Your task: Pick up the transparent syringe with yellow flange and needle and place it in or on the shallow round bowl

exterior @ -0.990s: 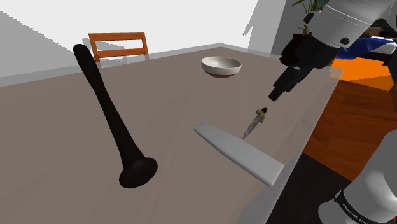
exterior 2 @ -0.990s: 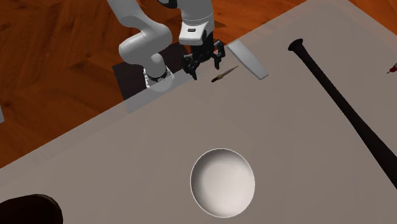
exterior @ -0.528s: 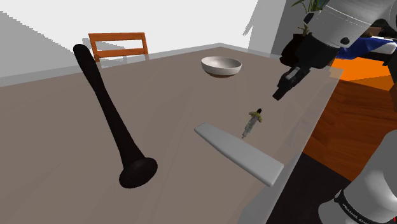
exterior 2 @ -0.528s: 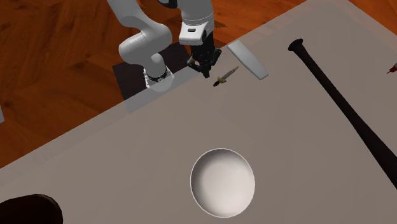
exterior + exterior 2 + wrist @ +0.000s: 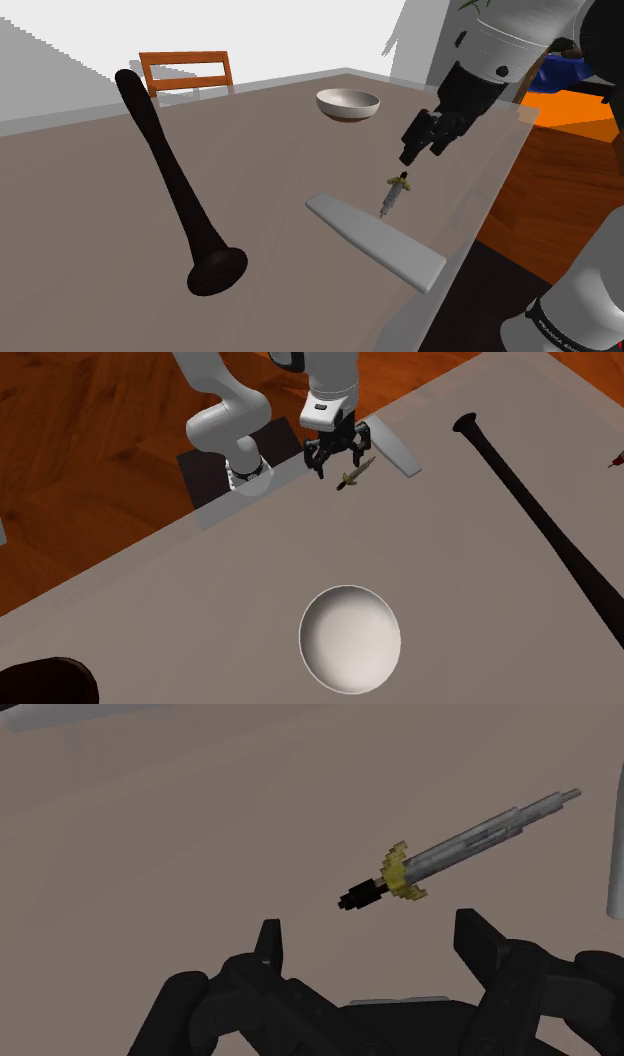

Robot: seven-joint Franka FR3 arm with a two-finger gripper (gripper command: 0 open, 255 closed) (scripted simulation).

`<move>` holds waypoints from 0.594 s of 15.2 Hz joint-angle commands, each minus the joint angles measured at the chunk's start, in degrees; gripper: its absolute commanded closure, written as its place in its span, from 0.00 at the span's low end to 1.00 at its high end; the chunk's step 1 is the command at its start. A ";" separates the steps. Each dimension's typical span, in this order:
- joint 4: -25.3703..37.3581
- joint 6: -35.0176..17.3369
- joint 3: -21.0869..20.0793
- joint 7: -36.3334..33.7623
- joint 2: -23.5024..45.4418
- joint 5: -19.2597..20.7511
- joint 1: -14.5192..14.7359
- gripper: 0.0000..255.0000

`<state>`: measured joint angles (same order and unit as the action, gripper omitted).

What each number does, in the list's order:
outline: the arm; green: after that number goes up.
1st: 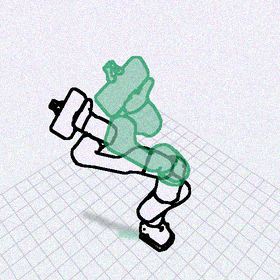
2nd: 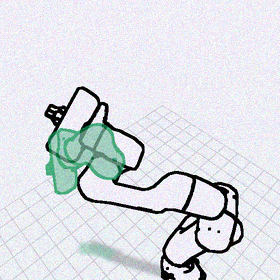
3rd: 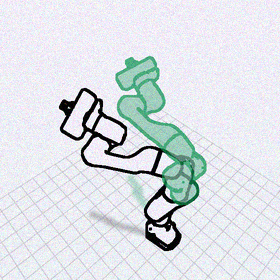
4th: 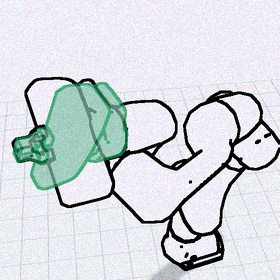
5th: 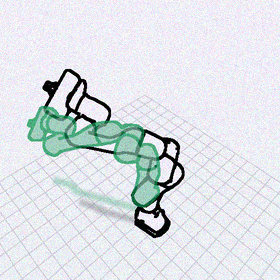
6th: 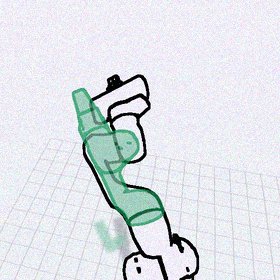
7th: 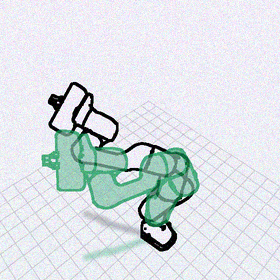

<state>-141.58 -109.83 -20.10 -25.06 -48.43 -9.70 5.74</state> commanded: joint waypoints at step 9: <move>-3.18 -6.90 -4.37 -5.97 4.57 -2.10 -1.71 0.00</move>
<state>-144.27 -115.93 -24.27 -30.99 -44.12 -11.72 4.07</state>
